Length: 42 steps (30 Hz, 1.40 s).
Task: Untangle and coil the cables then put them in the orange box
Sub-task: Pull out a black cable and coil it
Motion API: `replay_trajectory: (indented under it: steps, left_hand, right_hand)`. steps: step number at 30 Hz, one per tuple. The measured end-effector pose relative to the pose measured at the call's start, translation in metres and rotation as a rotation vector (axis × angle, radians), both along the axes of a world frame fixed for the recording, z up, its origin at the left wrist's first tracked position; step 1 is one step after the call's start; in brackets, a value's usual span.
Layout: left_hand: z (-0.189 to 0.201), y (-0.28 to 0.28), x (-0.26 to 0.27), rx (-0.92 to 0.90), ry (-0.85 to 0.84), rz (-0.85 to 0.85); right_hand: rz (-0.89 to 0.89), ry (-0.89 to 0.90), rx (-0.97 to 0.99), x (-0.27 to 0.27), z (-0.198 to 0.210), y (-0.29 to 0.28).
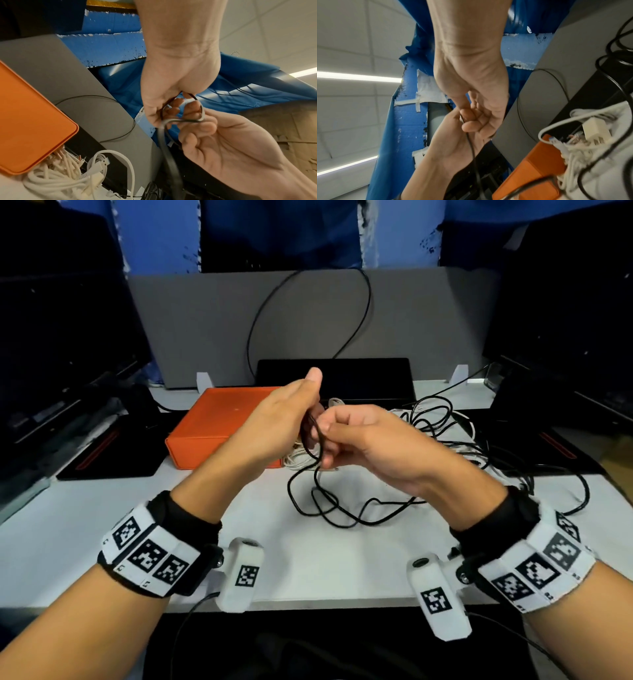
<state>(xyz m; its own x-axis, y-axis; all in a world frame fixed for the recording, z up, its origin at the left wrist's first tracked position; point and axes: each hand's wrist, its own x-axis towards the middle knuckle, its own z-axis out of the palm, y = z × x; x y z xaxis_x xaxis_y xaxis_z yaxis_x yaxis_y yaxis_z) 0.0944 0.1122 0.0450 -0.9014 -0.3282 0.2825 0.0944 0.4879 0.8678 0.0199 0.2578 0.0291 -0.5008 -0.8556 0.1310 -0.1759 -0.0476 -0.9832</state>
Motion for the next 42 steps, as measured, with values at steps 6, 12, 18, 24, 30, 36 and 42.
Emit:
replay_trajectory:
  steps: [6,12,18,24,30,36,42]
  left_hand:
    - [0.004,-0.007,0.005,0.063,0.063,-0.128]
    - [0.007,-0.020,0.006,0.313,-0.023,-0.352]
    - [0.010,-0.028,0.008,0.538,0.029,-0.492]
    - [0.017,-0.024,0.010,0.738,0.237,-0.553]
    - [0.015,-0.015,0.004,0.433,0.425,-0.196]
    - [0.005,-0.008,0.013,-0.167,0.005,-0.369]
    - [0.004,-0.011,0.014,0.325,-0.015,-0.568]
  right_hand:
    - [0.134,-0.357,-0.024,-0.003,0.020,0.015]
    - [-0.307,0.266,-0.077,-0.036,0.027,0.030]
    - [-0.617,0.639,-0.124,-0.059,0.031,0.039]
    - [-0.502,0.822,0.197,-0.048,0.020,0.033]
    - [0.046,0.926,0.393,0.006,0.014,0.017]
    - [-0.184,0.807,0.016,-0.009,0.032,0.030]
    - [-0.274,0.702,-0.093,-0.021,0.024,0.024]
